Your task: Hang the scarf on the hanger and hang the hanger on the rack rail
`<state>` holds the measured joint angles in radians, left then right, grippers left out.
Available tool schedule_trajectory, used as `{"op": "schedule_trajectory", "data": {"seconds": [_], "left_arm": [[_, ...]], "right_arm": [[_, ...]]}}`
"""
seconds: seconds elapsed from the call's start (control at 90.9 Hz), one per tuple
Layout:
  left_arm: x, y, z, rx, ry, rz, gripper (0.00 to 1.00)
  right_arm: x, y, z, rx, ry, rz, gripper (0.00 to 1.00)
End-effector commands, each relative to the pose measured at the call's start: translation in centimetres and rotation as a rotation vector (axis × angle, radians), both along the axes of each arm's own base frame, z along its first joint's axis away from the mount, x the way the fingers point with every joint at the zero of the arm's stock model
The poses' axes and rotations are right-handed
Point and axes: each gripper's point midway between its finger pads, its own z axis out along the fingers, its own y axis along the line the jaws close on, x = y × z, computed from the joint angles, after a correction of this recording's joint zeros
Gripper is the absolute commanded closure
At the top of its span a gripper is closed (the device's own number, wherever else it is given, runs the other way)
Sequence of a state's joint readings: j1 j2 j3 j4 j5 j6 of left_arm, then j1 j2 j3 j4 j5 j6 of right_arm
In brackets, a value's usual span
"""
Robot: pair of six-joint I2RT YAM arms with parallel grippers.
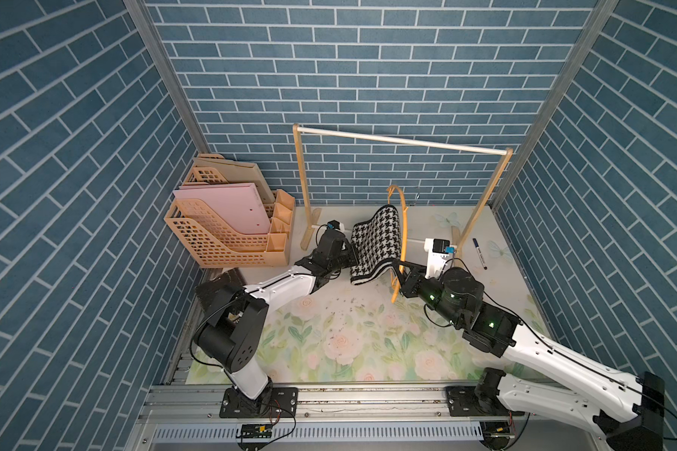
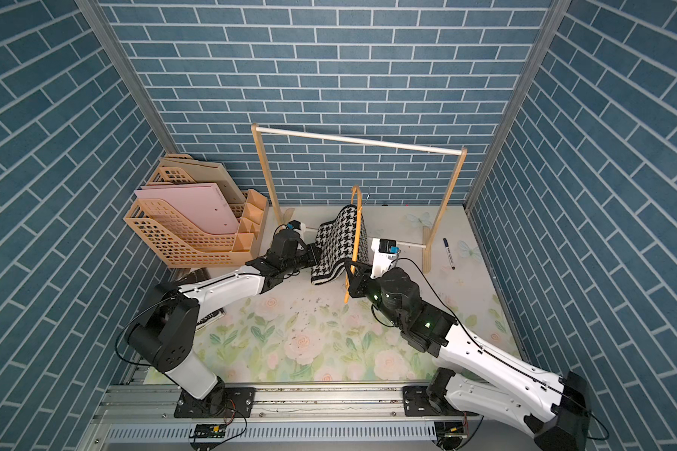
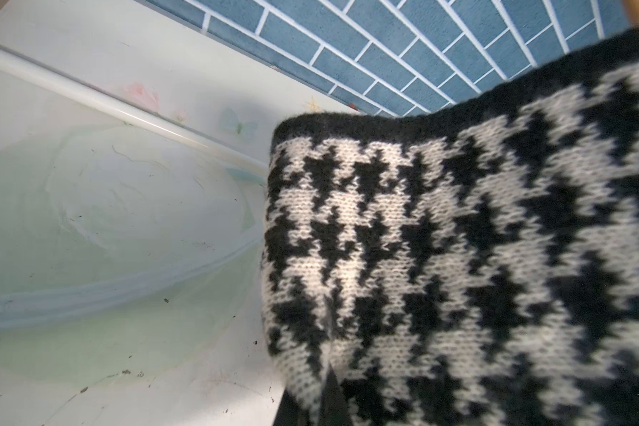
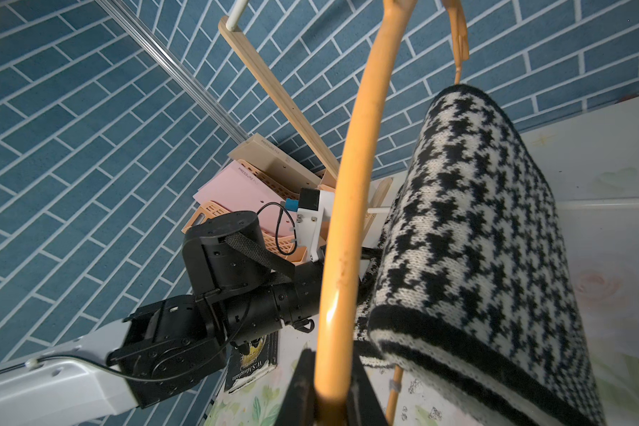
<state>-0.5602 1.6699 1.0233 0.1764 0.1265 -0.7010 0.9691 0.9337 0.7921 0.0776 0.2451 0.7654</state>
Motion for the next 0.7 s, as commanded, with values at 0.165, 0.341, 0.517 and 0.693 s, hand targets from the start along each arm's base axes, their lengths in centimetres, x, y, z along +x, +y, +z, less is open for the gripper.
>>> {"op": "schedule_trajectory", "data": {"seconds": [0.165,0.341,0.517,0.693], "left_arm": [[-0.3,1.2,-3.2,0.072,0.048,0.030,1.00],[-0.2,1.3,-2.9,0.079,0.040,0.031,1.00],[-0.3,1.5,-3.1,0.096,0.042,0.036,1.00],[-1.5,0.1,-3.5,0.035,0.068,-0.021,0.94]], "right_arm": [[0.3,-1.0,6.6,0.079,-0.178,-0.022,1.00],[0.3,-1.2,6.5,0.079,-0.178,-0.025,1.00],[0.4,-1.1,6.2,0.076,-0.174,-0.019,1.00],[0.5,-1.0,6.3,0.077,-0.176,-0.016,1.00]]}}
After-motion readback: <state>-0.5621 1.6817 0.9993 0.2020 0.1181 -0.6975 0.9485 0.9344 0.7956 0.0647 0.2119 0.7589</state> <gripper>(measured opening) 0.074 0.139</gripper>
